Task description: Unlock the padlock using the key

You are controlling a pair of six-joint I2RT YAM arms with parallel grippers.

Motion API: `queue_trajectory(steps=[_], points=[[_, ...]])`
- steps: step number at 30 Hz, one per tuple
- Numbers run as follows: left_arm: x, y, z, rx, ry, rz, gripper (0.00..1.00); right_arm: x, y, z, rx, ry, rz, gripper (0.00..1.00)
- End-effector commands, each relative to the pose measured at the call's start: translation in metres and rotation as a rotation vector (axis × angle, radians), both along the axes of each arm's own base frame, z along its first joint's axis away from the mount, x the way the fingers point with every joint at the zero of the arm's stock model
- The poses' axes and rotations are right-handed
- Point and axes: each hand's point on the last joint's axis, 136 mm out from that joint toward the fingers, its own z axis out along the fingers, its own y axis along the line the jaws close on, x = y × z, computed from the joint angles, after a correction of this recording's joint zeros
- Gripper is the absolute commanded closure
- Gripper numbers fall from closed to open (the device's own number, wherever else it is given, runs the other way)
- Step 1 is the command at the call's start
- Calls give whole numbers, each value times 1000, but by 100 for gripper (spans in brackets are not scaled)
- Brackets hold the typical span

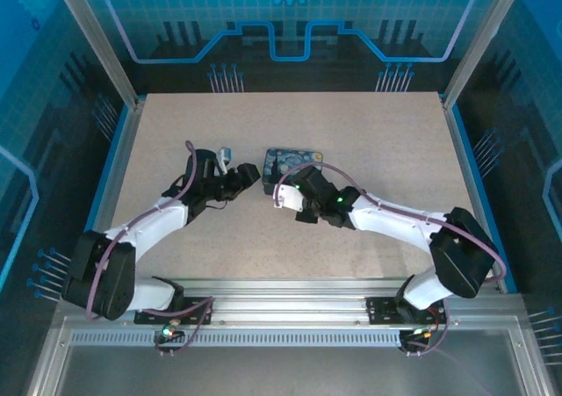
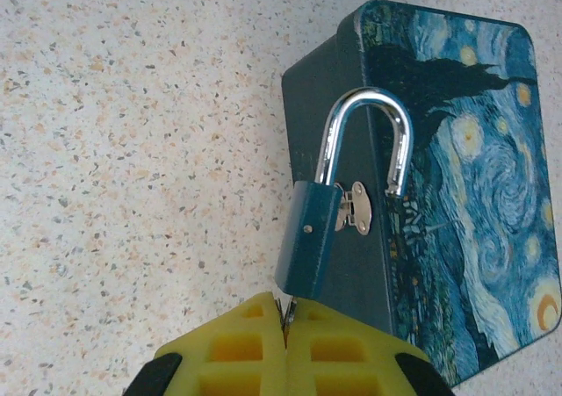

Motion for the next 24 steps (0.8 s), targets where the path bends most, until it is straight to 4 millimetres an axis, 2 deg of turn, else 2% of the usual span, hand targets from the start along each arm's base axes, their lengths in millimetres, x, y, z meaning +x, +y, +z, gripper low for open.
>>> queue_trajectory(steps=[1,4,6,7,11,14,20,24], points=[[-21,4,-8,20,50,-33,30,-3,0,18,66,-32,-37,100],[-31,4,-6,30,64,-59,25,-7,-6,23,84,-35,-57,100],[-39,5,-7,35,82,-72,7,-9,-11,26,98,-42,-81,100],[-42,5,-7,37,90,-80,1,-9,-14,28,105,-42,-95,100],[-53,6,-8,52,115,-104,1,-9,-27,36,138,-33,-172,100],[-58,7,-10,66,125,-117,1,-2,-44,41,160,-32,-258,100],[-62,8,-10,71,109,-112,1,24,-97,49,198,-35,-509,100],[-61,10,-9,72,125,-90,1,43,-141,40,180,-35,-706,100]])
